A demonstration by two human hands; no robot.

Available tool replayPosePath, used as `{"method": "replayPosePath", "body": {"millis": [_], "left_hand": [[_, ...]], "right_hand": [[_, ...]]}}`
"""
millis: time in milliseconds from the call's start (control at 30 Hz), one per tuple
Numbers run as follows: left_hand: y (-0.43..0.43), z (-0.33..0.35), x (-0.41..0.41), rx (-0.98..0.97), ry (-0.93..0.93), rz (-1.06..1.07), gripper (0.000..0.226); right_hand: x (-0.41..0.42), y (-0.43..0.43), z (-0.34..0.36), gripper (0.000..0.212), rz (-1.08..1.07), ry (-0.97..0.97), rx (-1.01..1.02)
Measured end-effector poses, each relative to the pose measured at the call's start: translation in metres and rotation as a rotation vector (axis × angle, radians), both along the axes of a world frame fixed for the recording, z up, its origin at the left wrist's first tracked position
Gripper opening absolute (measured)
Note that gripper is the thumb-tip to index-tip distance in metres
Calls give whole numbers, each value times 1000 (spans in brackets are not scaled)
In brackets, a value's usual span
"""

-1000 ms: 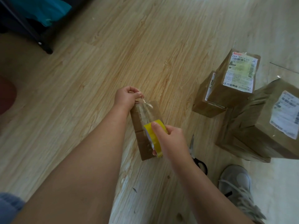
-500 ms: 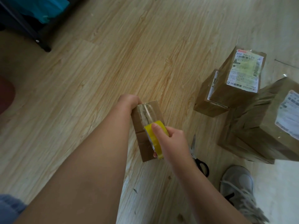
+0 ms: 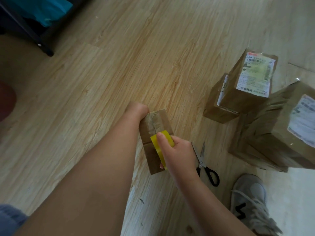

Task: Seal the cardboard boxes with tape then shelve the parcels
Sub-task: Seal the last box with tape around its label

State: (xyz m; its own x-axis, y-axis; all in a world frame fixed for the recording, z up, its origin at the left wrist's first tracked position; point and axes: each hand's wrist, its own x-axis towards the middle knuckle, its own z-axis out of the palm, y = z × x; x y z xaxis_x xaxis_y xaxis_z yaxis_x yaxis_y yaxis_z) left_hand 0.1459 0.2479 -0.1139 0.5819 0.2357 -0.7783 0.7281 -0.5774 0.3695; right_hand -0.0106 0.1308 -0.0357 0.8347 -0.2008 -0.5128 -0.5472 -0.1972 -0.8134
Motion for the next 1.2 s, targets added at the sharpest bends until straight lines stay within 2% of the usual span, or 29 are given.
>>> {"method": "replayPosePath", "body": {"millis": [67, 133, 233, 333, 433, 500, 667, 833, 933, 1200], "left_hand": [[0, -6, 4, 125, -106, -75, 30], [0, -3, 6, 136, -202, -168, 10], [1, 10, -3, -113, -343, -122, 3], [13, 24, -21, -326, -297, -92, 26], [24, 26, -32, -374, -189, -197, 29], [24, 21, -37, -389, -213, -185, 30], [10, 6, -49, -312, -413, -115, 30], [13, -1, -51, -308, -444, -107, 33], [12, -1, -55, -281, -477, -112, 31], [9, 3, -67, -44, -567, -213, 36]], "right_hand": [[0, 0, 0, 46, 8, -2, -14], [0, -1, 0, 47, 13, -3, -16], [0, -2, 1, 45, 5, 12, 4], [-1, -2, 2, 43, -4, 21, 19], [-2, -1, 3, 42, -6, 28, 35], [-1, -1, 2, 44, -6, 36, 37], [4, -6, 0, 47, -38, 39, 53], [3, -14, 6, 58, -14, 84, 147], [-1, -19, 16, 53, 70, 89, 165], [-20, -34, 20, 45, 38, 254, -31]]}}
